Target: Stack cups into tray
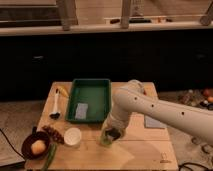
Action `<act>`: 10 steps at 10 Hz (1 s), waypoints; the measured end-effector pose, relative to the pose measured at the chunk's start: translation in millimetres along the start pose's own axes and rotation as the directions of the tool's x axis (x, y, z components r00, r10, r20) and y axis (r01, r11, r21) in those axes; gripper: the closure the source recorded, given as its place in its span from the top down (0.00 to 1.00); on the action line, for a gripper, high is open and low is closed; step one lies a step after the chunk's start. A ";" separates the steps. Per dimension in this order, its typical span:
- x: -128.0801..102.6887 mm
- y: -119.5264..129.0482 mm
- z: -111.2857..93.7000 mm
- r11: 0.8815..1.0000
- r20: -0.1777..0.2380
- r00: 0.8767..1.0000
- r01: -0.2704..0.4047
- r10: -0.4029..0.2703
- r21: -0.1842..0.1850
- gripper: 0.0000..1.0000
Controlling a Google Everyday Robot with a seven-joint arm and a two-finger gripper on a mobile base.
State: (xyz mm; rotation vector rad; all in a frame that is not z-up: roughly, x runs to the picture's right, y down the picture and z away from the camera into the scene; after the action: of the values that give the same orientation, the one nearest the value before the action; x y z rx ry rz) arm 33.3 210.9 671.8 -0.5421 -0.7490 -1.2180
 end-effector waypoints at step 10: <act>15.4 -18.6 23.3 1.000 0.022 1.000 -0.008 0.008 -0.011 0.02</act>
State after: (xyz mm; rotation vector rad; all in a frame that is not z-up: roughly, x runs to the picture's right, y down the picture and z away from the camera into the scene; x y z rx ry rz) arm 12.8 213.1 698.3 -0.5673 -0.7583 -1.2106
